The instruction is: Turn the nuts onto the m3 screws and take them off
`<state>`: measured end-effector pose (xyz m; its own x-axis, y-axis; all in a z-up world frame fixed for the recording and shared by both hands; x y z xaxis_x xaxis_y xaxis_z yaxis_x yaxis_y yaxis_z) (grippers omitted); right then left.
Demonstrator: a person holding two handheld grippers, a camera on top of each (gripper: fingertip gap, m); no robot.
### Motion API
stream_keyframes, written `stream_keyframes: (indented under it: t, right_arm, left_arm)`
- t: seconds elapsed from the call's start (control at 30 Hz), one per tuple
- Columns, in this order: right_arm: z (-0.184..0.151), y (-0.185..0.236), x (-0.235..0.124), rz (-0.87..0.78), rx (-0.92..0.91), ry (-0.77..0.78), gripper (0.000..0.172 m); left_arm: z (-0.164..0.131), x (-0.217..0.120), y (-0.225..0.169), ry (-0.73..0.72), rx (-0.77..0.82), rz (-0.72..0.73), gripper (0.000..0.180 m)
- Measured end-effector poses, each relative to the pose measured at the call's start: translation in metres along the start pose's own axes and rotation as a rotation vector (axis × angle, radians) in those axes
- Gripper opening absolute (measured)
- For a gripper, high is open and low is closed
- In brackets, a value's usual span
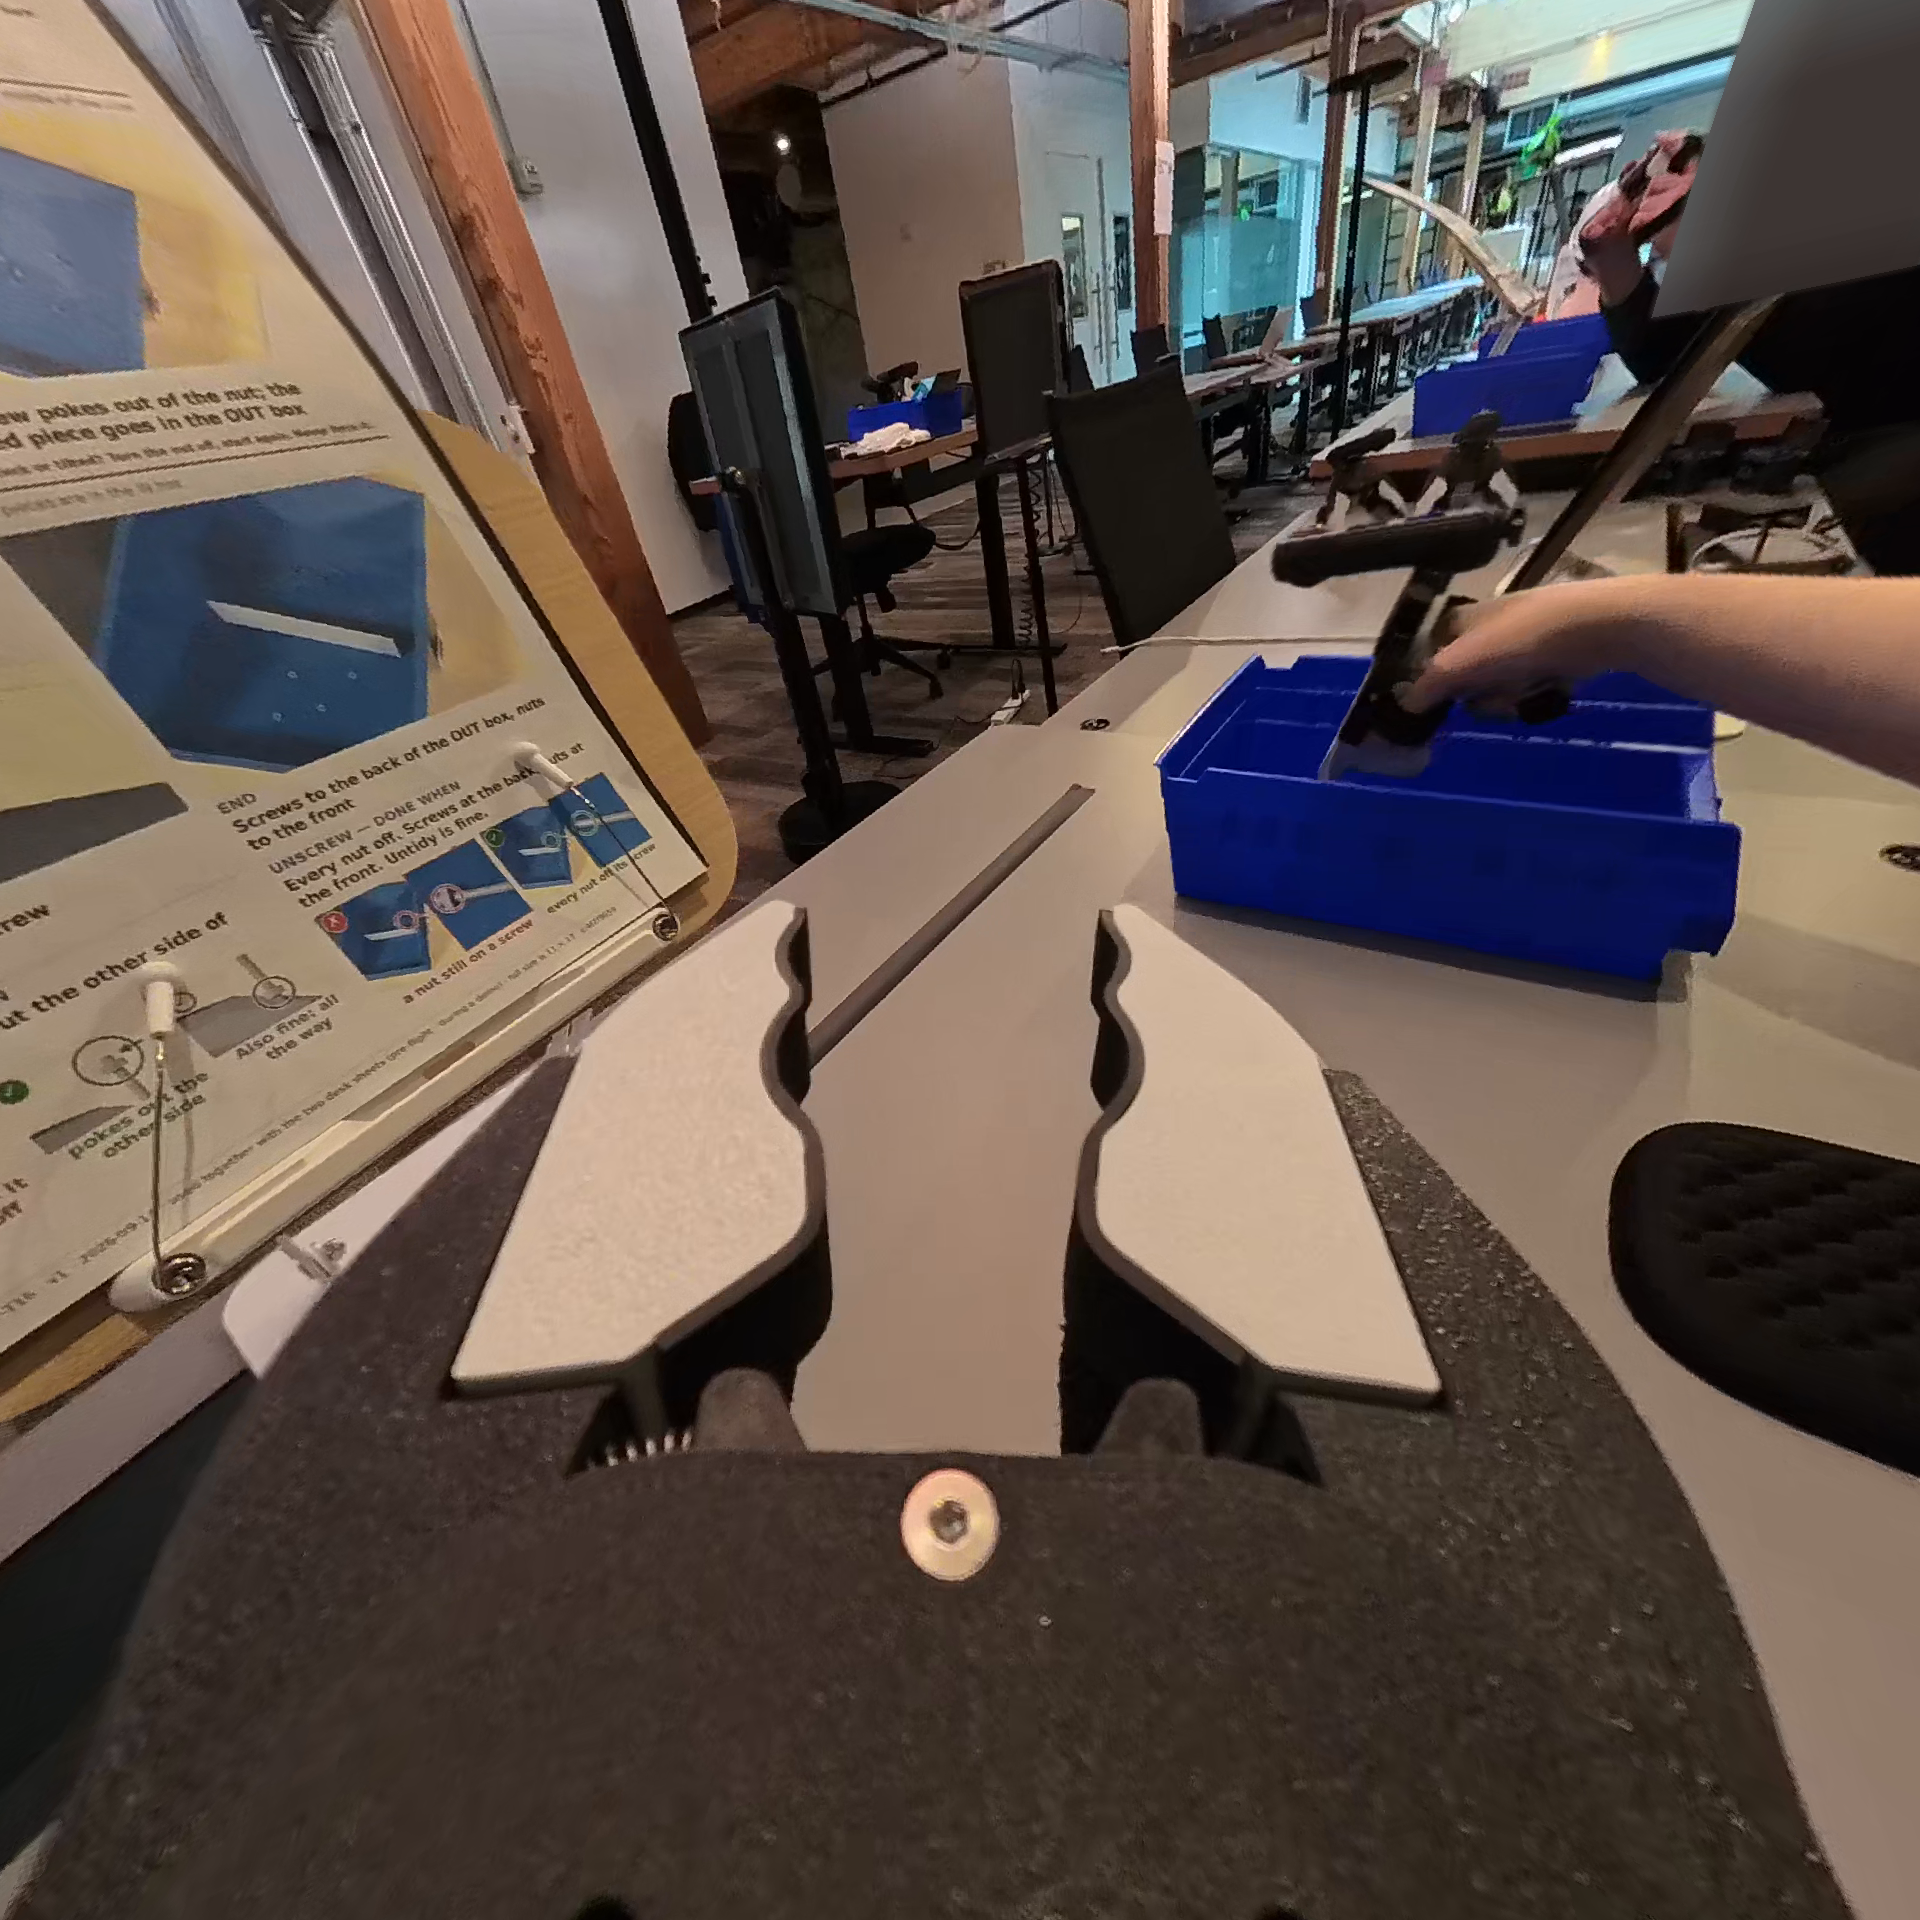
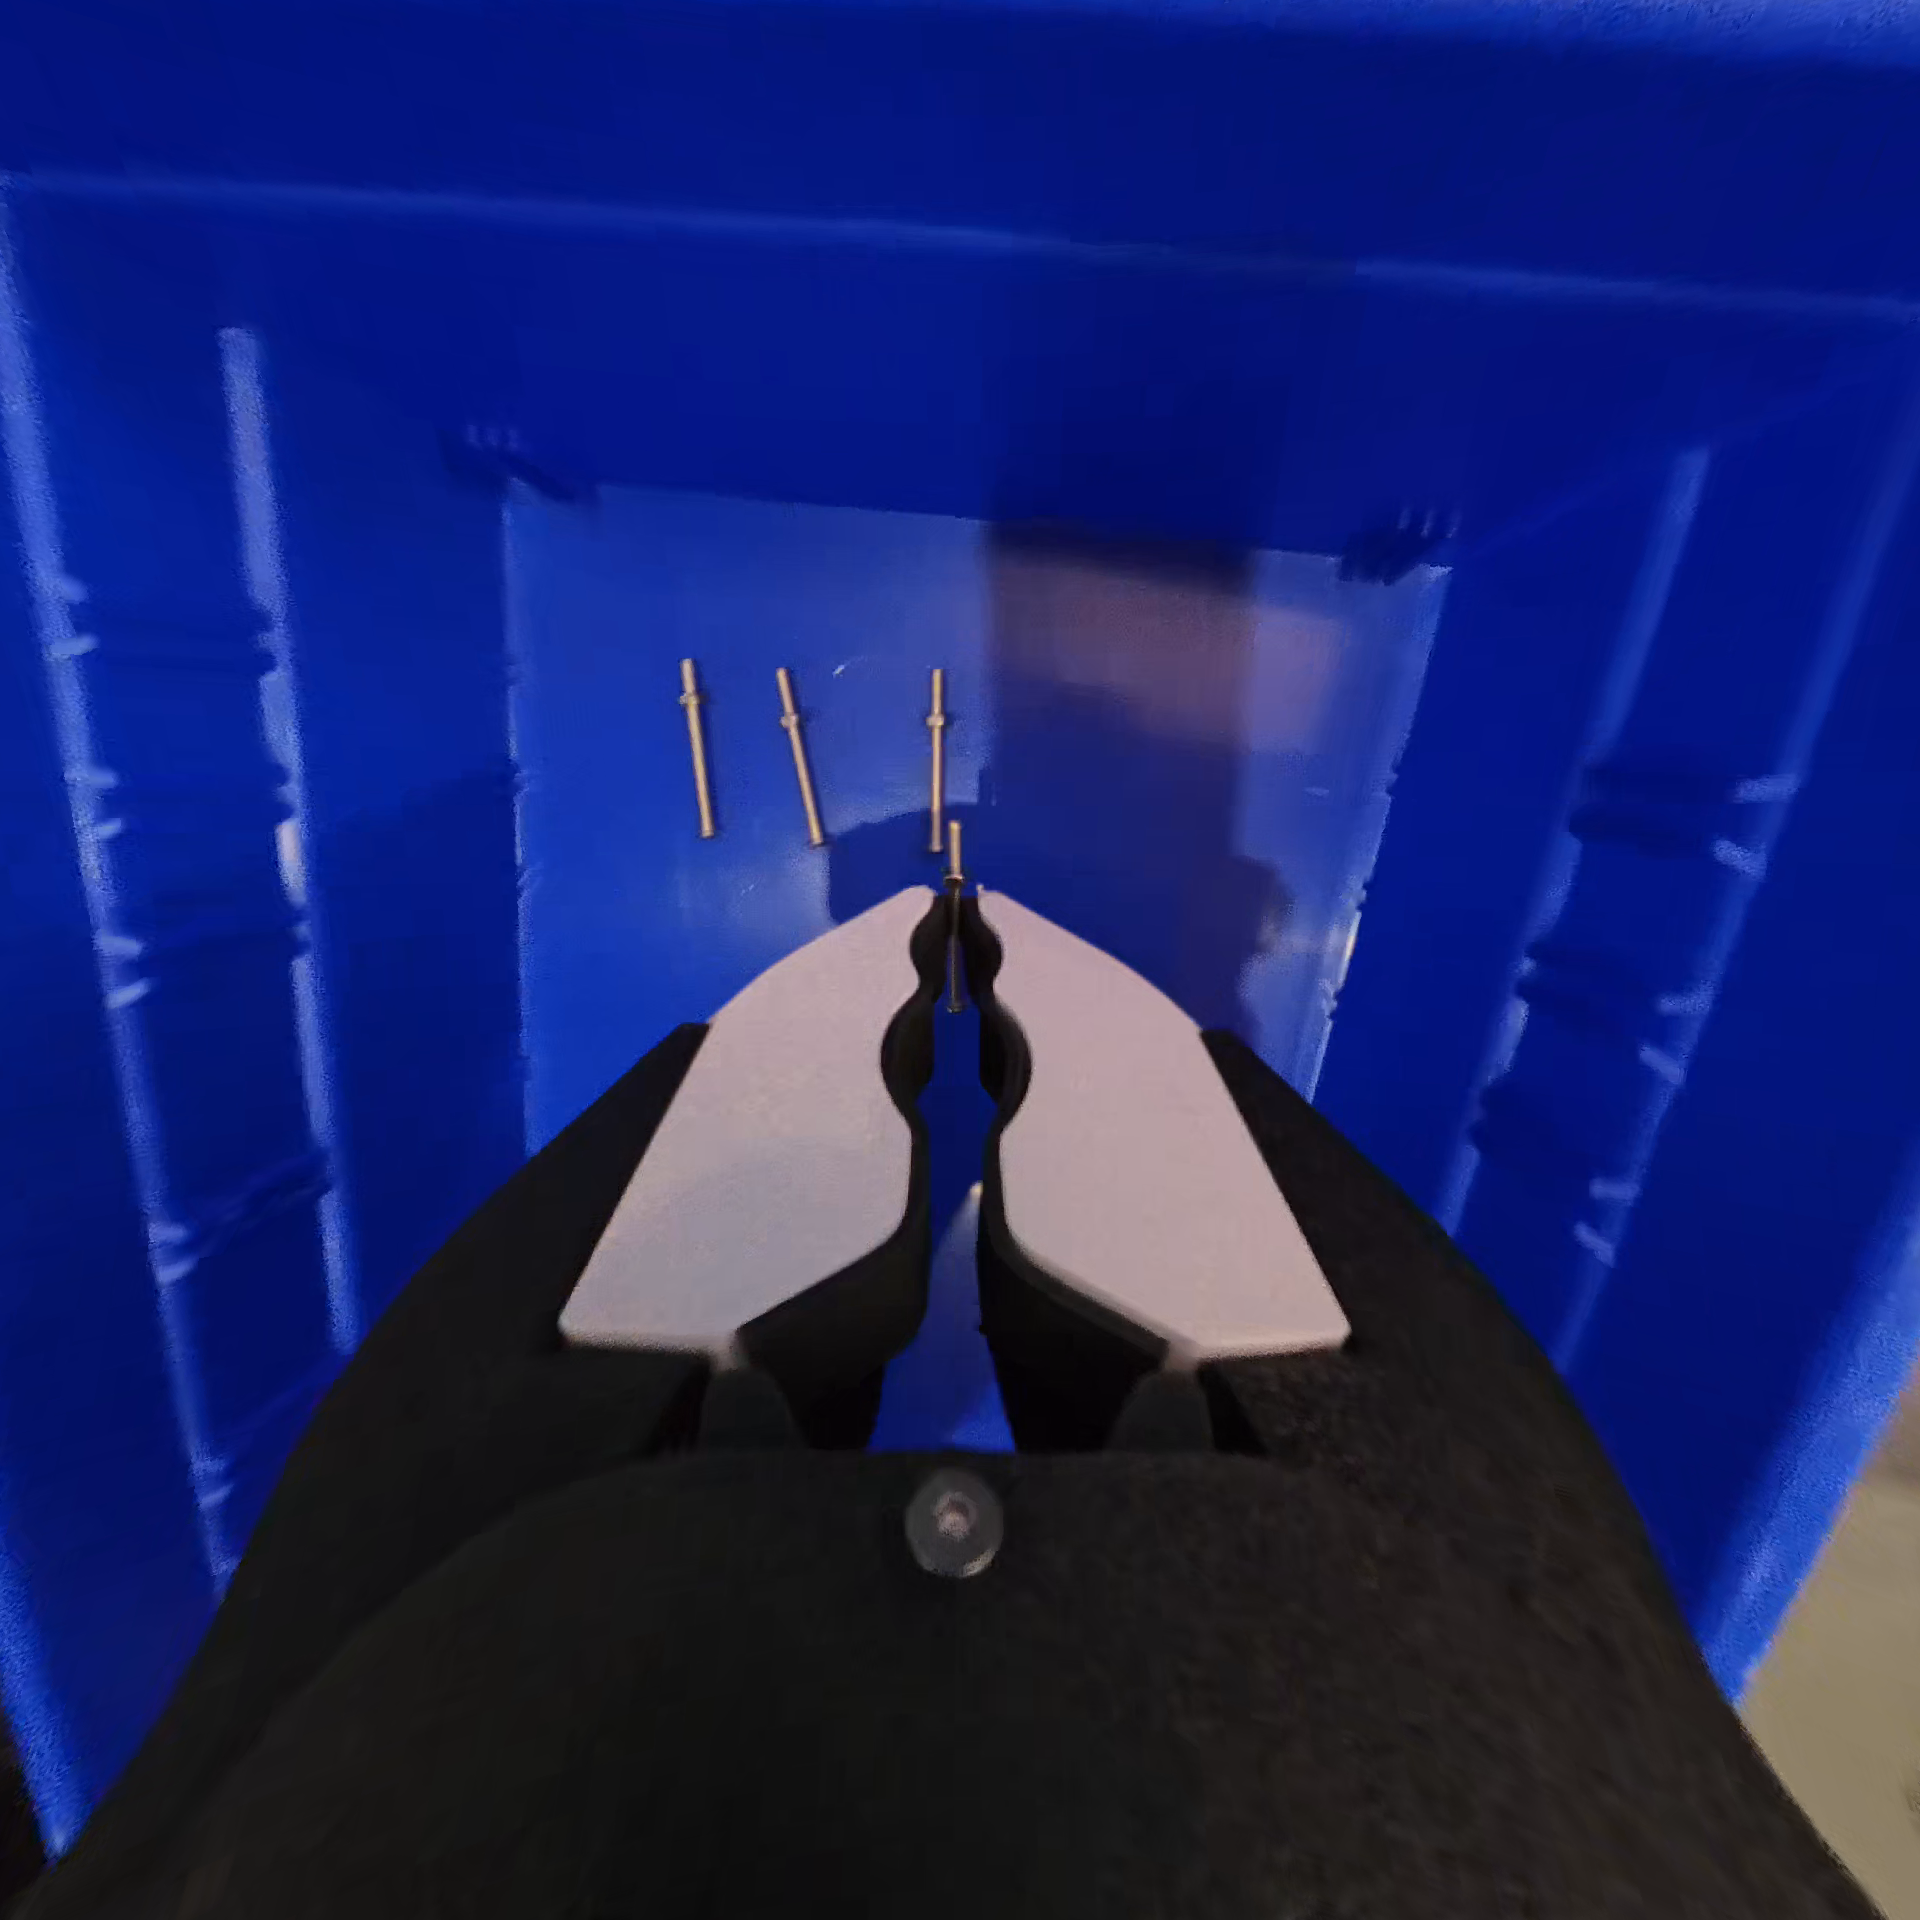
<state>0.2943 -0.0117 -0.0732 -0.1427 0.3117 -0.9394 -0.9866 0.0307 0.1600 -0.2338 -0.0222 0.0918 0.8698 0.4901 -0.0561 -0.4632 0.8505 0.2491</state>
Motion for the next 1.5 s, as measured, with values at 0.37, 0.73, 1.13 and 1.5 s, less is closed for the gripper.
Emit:
stream_keyframes:
  t: [0.37,0.73,1.13,1.5]
  right_arm:
    - [0.011,-0.014,0.023,-0.080,0.003,0.085,0.002]
    - [0.008,-0.015,0.024,-0.110,-0.028,0.011,0.017]
    - [0.012,0.056,-0.148,-0.463,-0.238,-0.770,0.024]
    - [-0.033,0.236,-0.149,-0.401,-0.625,-1.316,0.060]
  left_arm:
    - [0.003,0.004,-0.007,0.006,0.013,-0.018,0.055]
    - [0.005,0.001,-0.003,-0.001,0.007,0.015,0.059]
    - [0.016,-0.018,0.018,-0.093,0.074,0.244,0.072]
    - [0.048,-0.051,0.016,-0.371,0.205,0.470,0.063]
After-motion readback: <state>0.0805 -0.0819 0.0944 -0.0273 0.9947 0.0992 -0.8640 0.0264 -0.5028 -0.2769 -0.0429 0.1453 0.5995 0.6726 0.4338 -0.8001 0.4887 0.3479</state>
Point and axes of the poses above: each gripper's, where its closed fingertips meet, x out along the fingers, z out of its top, y = z × x across the jaws, the point moved 6 cm from there along -x, back along the fingers, and after that the axes turned 5 degrees about x, right-handed, at the moved point
